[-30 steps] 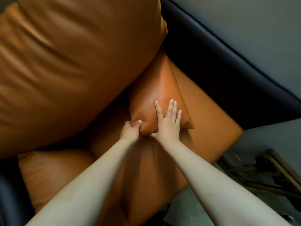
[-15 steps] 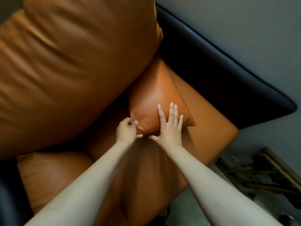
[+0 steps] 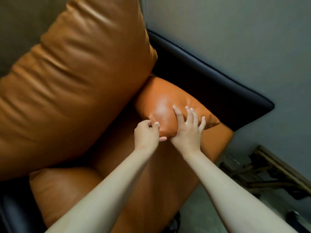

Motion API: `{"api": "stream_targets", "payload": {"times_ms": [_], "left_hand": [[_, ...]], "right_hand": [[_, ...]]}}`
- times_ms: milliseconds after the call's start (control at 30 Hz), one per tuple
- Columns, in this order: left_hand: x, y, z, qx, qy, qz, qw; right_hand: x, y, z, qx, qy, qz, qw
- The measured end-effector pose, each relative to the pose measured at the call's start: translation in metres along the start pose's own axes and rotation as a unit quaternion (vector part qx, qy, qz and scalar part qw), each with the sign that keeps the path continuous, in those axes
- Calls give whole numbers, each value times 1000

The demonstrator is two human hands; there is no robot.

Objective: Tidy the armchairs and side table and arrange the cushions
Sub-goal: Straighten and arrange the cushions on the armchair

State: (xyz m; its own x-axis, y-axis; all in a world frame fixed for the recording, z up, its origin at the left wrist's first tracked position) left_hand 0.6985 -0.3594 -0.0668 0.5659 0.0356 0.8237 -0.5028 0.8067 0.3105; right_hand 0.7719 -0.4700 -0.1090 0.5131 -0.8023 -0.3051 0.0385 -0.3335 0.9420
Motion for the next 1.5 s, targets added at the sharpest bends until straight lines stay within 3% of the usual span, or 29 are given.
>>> {"api": "stream_targets", "payload": {"times_ms": [300, 500, 600, 800, 1033, 1167, 1333, 1500], "left_hand": [[-59, -9, -14, -77, 194, 135, 968], [-63, -20, -38, -138, 244, 259, 924], [-58, -19, -46, -143, 229, 276, 922], [-41, -21, -45, -22, 224, 261, 939], [-3, -44, -42, 29, 137, 157, 978], [12, -64, -28, -13, 69, 108, 992], [-3, -72, -23, -54, 94, 84, 991], [-23, -68, -24, -96, 103, 166, 976]], "right_hand": [[3, -32, 44, -32, -32, 26, 999], [8, -31, 38, -35, -18, 38, 998], [9, -28, 33, -27, -15, 35, 999], [12, -20, 27, -23, -43, -41, 998], [31, 12, 19, 12, -128, -169, 977], [49, 15, 28, 27, -217, -244, 945], [63, 11, 40, -81, -203, -214, 952], [57, 13, 56, -155, -219, -241, 933]]}}
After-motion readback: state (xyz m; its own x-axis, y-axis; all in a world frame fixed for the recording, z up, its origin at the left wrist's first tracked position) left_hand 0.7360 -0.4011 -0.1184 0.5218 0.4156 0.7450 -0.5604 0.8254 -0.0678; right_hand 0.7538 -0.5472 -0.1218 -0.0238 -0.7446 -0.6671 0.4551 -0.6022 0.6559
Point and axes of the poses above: each hand's wrist, its own z-axis away from the middle knuckle, its own y-axis out of the back of the hand, x = y × z, the point moved 2 cm from there along -z, towards the middle knuckle, and after that the axes turned 4 degrees about -x, right-handed, at the moved point
